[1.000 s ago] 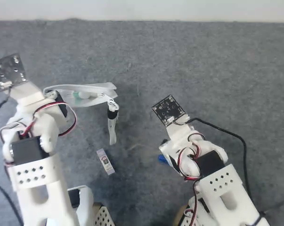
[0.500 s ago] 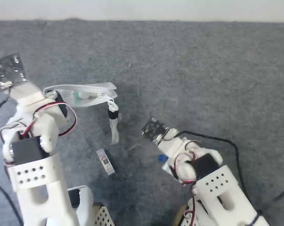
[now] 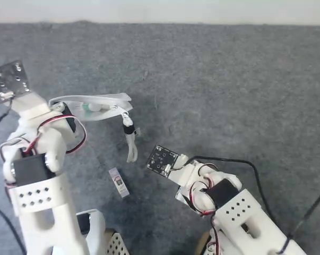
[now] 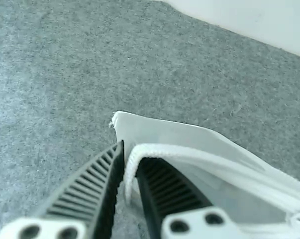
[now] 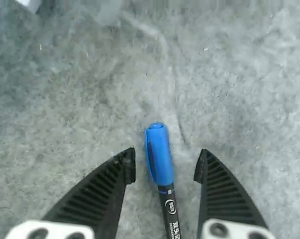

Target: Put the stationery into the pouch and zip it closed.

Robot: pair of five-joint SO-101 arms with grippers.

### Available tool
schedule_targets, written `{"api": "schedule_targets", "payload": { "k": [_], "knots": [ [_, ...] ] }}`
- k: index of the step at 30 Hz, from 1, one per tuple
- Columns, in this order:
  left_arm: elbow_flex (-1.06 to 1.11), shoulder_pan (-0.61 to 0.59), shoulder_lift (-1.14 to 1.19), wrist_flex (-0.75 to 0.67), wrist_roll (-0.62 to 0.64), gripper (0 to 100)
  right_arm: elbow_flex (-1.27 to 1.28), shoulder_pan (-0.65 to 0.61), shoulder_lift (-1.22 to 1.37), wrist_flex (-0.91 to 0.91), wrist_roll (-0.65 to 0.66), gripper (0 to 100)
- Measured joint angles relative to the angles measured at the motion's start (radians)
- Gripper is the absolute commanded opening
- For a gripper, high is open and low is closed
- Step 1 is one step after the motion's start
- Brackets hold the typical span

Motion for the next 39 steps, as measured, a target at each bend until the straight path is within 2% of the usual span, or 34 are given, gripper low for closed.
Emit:
{"api": "schedule_targets", "payload": {
  "k": [8, 14, 23, 29, 34, 39],
  "knots": [
    [0.0, 0.0, 0.0, 0.0, 0.0, 1, -0.054, 0.0, 0.232, -0.025, 0.003, 17.0],
    [0.002, -0.044, 0.0, 0.0, 0.002, 1, -0.103, 0.0, 0.431, -0.084, 0.003, 17.0],
    [0.002, -0.049, 0.0, 0.0, 0.002, 1, -0.173, 0.072, 0.566, -0.103, 0.003, 16.5],
    [0.002, -0.049, 0.0, 0.0, 0.002, 1, -0.212, 0.086, 0.655, -0.106, 0.048, 16.2],
    [0.002, -0.049, 0.0, 0.0, 0.002, 1, -0.245, 0.117, 0.697, -0.106, 0.054, 6.2],
    [0.002, -0.049, 0.0, 0.0, 0.002, 1, -0.262, 0.123, 0.713, -0.11, 0.078, 4.7]
  ]
}}
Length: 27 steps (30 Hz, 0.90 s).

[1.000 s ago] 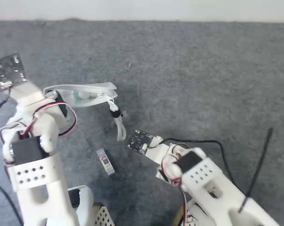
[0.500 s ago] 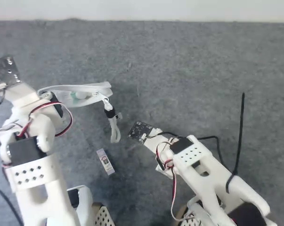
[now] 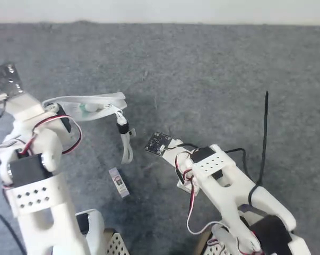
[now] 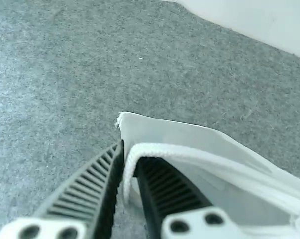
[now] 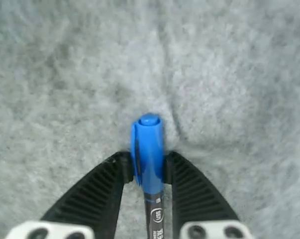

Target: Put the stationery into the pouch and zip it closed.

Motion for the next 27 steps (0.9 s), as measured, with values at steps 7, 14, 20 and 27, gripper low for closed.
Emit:
{"api": "schedule_targets", "payload": {
  "k": [7, 14, 20, 27],
  "knots": [
    [0.0, 0.0, 0.0, 0.0, 0.0, 1, -0.002, 0.026, 0.0, -0.002, 0.038, 0.7],
    [0.0, 0.0, 0.0, 0.0, 0.0, 1, 0.002, 0.068, -0.038, 0.009, 0.1, 0.7],
    [0.0, 0.0, 0.0, 0.0, 0.0, 1, 0.002, 0.084, -0.267, 0.103, 0.103, 0.7],
    [0.0, 0.0, 0.0, 0.0, 0.0, 1, 0.003, 0.084, -0.476, 0.164, 0.074, 0.7]
  ]
}}
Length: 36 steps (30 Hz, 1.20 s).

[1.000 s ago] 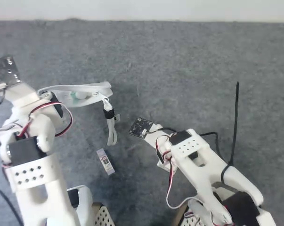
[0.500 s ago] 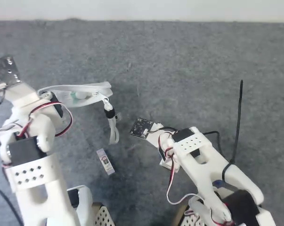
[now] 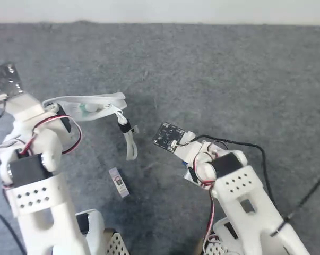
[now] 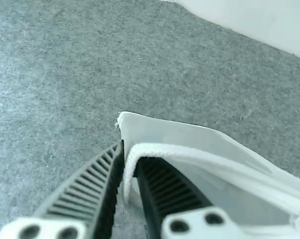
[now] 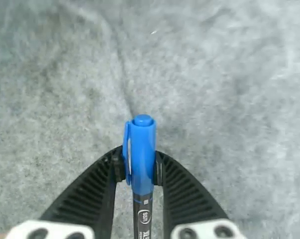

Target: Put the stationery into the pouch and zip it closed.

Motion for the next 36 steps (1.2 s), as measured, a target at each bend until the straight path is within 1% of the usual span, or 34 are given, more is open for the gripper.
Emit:
{"api": "schedule_targets", "payload": {
  "k": [8, 12, 18, 24, 26, 31, 36],
  "knots": [
    [0.0, 0.0, 0.0, 0.0, 0.0, 1, -0.002, 0.0, -0.19, 0.002, -0.026, 0.7],
    [0.0, 0.0, 0.0, 0.0, 0.0, 1, -0.074, 0.0, -0.276, 0.017, -0.068, 0.7],
    [0.0, 0.0, 0.0, 0.0, 0.0, 1, -0.195, 0.002, -0.347, 0.084, -0.084, 0.7],
    [0.0, 0.0, 0.0, 0.0, 0.0, 1, -0.253, -0.002, -0.394, 0.084, -0.109, 0.7],
    [0.0, 0.0, 0.0, 0.0, 0.0, 1, -0.261, -0.038, -0.41, 0.084, -0.112, 0.7],
    [0.0, 0.0, 0.0, 0.0, 0.0, 1, -0.261, -0.12, -0.436, 0.02, -0.11, 0.7],
    [0.0, 0.0, 0.0, 0.0, 0.0, 1, -0.261, -0.123, -0.44, -0.091, -0.11, 0.7]
  ]
}}
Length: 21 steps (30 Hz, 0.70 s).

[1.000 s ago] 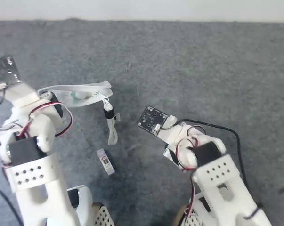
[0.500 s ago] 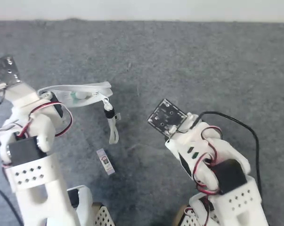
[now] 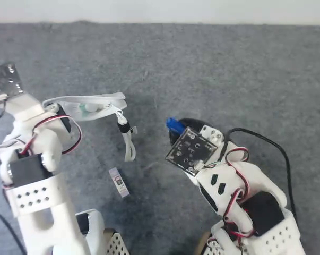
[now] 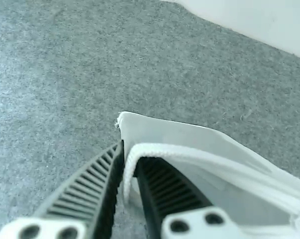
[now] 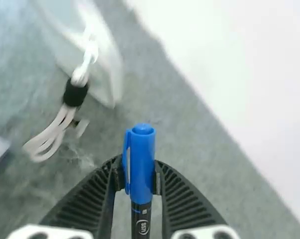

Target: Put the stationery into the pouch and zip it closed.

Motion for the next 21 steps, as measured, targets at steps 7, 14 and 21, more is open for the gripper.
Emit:
{"api": "schedule_targets", "payload": {
  "k": [7, 14, 21],
  "knots": [
    [0.0, 0.0, 0.0, 0.0, 0.0, 1, 0.0, -0.087, 0.0, -0.049, -0.029, 0.7],
    [0.0, 0.0, 0.0, 0.0, 0.0, 1, 0.0, -0.158, 0.0, -0.13, -0.189, 0.9],
    [0.0, 0.0, 0.0, 0.0, 0.0, 1, 0.0, -0.178, 0.0, -0.238, -0.313, 0.9]
  ]
}}
